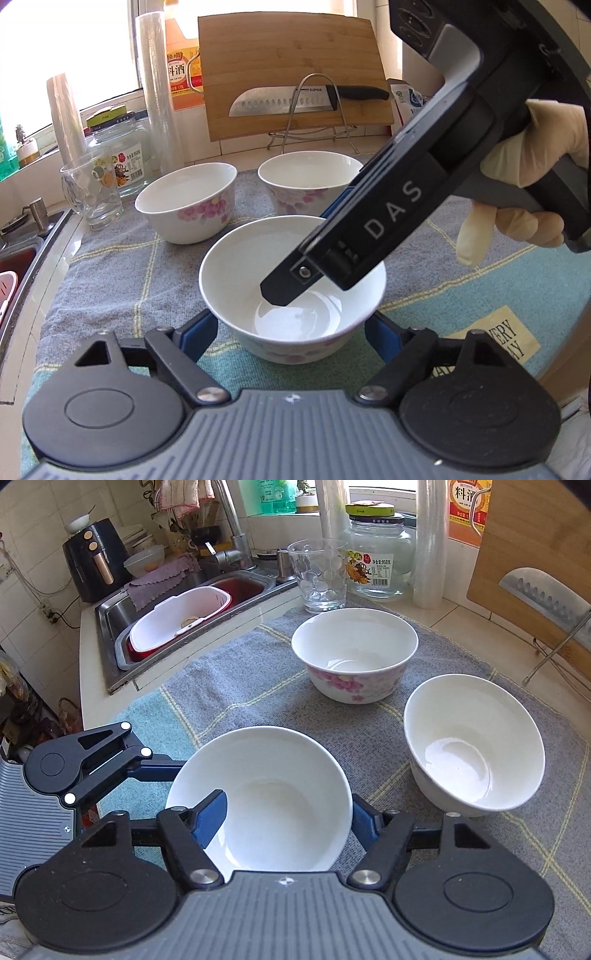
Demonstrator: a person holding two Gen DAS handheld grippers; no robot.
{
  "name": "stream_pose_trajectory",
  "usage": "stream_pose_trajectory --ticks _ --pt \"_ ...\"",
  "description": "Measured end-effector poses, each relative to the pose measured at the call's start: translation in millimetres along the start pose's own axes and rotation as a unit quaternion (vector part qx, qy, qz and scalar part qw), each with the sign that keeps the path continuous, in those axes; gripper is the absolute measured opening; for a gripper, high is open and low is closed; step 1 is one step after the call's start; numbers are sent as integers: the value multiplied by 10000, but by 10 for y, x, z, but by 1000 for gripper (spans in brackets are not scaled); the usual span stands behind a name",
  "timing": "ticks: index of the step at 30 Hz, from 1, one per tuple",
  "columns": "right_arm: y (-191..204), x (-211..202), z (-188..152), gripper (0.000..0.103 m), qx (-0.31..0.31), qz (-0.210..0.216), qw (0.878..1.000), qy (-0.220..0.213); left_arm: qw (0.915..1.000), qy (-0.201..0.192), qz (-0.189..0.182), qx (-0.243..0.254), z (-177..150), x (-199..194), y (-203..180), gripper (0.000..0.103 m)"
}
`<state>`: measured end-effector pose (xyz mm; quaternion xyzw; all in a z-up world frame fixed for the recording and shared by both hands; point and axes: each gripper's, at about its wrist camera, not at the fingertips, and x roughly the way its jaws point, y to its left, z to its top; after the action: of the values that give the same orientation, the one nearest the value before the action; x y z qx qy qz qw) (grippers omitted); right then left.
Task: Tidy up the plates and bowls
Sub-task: 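Lift the white bowl with the right tool and carry it toward the plate stack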
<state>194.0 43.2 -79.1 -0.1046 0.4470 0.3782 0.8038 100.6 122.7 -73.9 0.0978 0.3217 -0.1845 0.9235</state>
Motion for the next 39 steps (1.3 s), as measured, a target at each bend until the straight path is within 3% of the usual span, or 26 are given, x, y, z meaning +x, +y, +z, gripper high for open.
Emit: stream_pose_trajectory --ticks 19,39 --pt "-84 -227 -41 76 203 174 9996 2 9999 62 -143 25 105 -89 -107 85" --pt "-379 -793 -603 76 709 -320 9970 -46 9948 52 -891 498 282 1 -678 85"
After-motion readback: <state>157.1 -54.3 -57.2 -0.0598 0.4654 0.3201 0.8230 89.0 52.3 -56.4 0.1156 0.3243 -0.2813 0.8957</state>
